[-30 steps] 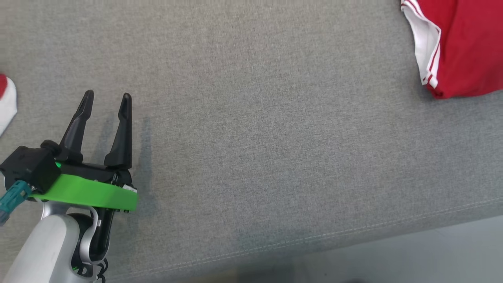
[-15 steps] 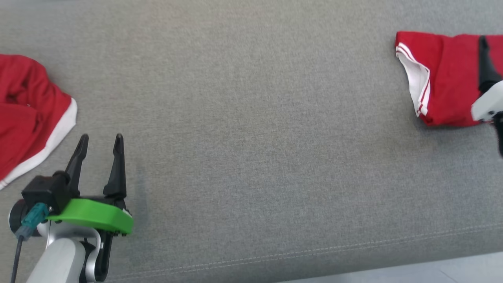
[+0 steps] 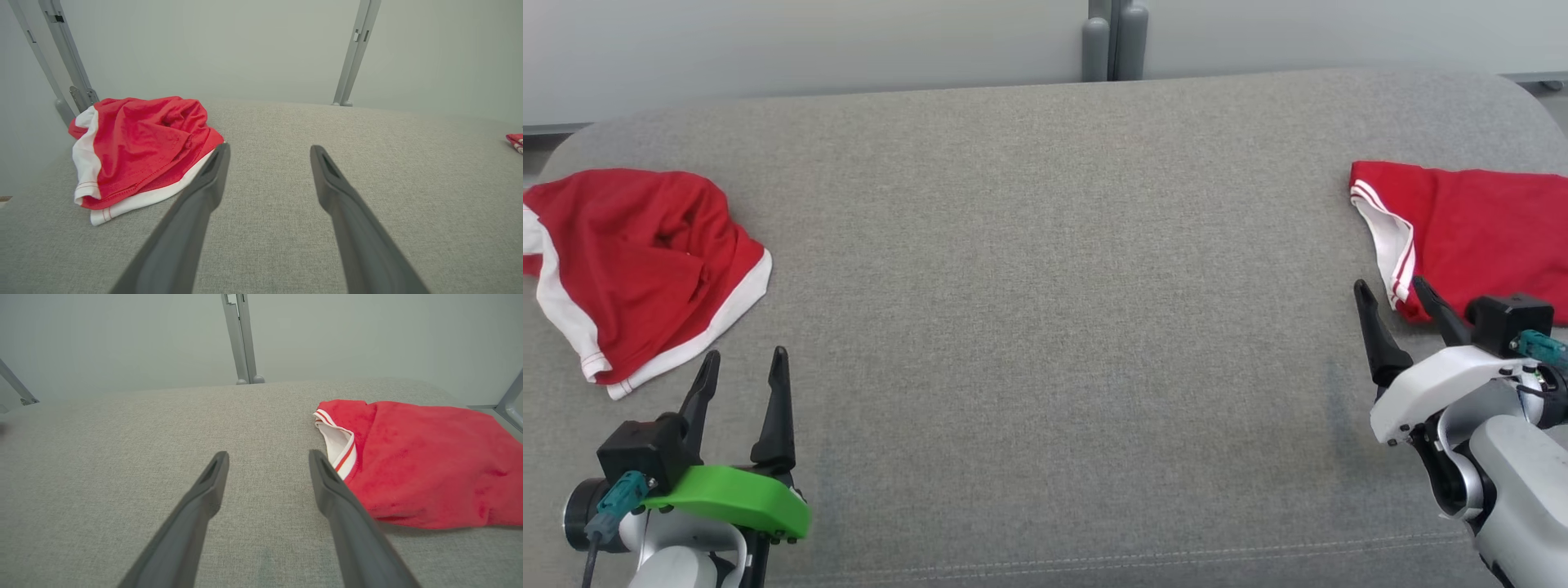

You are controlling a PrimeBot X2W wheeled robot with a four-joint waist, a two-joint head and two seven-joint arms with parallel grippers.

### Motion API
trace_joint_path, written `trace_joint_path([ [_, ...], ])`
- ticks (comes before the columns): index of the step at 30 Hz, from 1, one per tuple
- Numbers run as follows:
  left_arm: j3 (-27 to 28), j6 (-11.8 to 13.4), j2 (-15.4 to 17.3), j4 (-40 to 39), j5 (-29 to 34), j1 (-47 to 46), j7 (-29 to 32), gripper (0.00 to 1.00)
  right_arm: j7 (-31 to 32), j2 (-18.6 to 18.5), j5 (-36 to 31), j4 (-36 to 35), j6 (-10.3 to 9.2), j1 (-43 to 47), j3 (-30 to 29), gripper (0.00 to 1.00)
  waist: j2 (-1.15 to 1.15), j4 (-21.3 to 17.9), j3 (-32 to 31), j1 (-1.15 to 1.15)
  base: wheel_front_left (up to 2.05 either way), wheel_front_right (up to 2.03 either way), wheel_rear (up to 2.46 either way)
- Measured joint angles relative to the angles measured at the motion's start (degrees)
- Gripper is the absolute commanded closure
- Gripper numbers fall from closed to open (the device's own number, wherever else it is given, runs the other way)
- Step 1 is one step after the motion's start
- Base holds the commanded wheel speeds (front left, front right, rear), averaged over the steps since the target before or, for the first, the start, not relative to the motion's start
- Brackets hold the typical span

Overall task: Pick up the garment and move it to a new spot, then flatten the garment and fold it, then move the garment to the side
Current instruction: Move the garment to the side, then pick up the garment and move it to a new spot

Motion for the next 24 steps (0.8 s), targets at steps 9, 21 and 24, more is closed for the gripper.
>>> trace_joint_path([
  [9, 1.01, 0.00, -1.94, -0.25, 0.88, -0.01, -0.01, 0.00, 0.00, -0.08, -6.72, -6.23, -0.03, 1.65, -1.21, 0.00, 0.00, 4.35, -1.75, 0.00, 0.00, 0.00, 0.00],
  [21, 2.11, -0.29, -2.59, 0.04, 1.91, 0.59, -0.16, 0.00, 0.00, 1.31, -10.87, -9.67, -0.03, 2.30, 1.44, 0.00, 0.00, 13.15, -2.59, 0.00, 0.00, 0.00, 0.00],
  [24, 1.46, -1.11, -2.68, 0.57, 1.72, 0.59, -0.16, 0.00, 0.00, 0.78, -11.77, -10.49, -0.03, 2.77, 0.55, 0.00, 0.00, 15.52, -2.61, 0.00, 0.00, 0.00, 0.00],
])
